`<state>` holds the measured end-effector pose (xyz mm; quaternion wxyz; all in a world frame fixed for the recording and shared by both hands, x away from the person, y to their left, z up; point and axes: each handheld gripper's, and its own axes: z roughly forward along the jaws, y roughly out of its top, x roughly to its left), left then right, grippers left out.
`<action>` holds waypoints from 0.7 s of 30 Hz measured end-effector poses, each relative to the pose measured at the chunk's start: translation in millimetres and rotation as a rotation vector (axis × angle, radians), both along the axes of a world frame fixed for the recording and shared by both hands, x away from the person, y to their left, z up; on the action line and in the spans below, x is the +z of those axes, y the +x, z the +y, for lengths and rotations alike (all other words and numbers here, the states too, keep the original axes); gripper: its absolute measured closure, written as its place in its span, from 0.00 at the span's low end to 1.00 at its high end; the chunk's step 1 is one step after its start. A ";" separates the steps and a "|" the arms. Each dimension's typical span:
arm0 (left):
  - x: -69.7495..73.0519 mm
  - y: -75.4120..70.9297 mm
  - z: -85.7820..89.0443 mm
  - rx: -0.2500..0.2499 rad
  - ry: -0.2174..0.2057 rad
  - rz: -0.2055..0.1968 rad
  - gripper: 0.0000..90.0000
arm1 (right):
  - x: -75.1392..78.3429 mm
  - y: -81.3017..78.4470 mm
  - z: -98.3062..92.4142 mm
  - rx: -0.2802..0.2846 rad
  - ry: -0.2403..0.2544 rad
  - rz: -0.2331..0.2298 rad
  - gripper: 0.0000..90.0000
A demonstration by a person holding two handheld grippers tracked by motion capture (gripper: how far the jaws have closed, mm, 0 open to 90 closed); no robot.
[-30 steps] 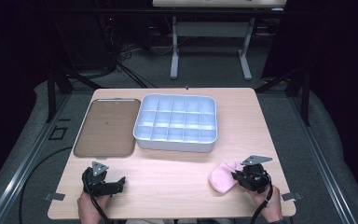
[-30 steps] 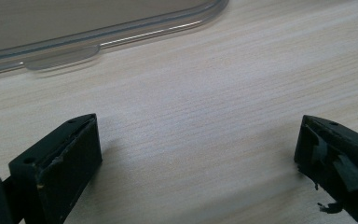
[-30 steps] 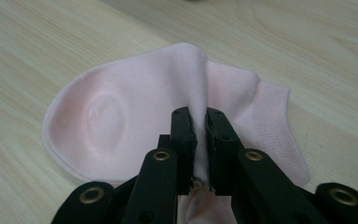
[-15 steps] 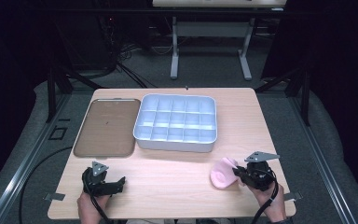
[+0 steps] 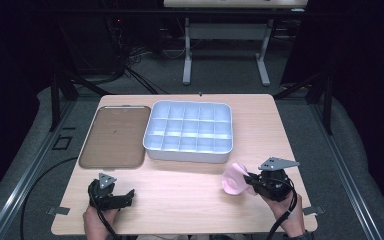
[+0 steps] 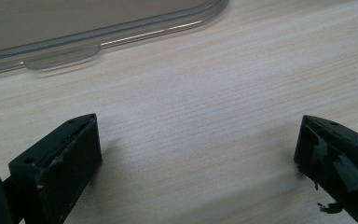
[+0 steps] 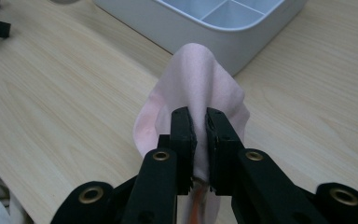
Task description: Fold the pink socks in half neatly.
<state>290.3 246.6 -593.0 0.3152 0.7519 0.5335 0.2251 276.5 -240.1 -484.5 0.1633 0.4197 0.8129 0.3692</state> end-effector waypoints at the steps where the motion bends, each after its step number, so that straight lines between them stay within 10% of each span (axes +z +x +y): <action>1: 0.0 0.0 0.0 0.000 0.000 0.000 0.00 | 0.0 0.0 0.0 0.000 0.000 0.000 0.92; 21: 0.0 0.0 0.0 0.000 0.000 0.000 0.00 | 14.7 2.3 49.9 0.102 0.019 -0.019 0.91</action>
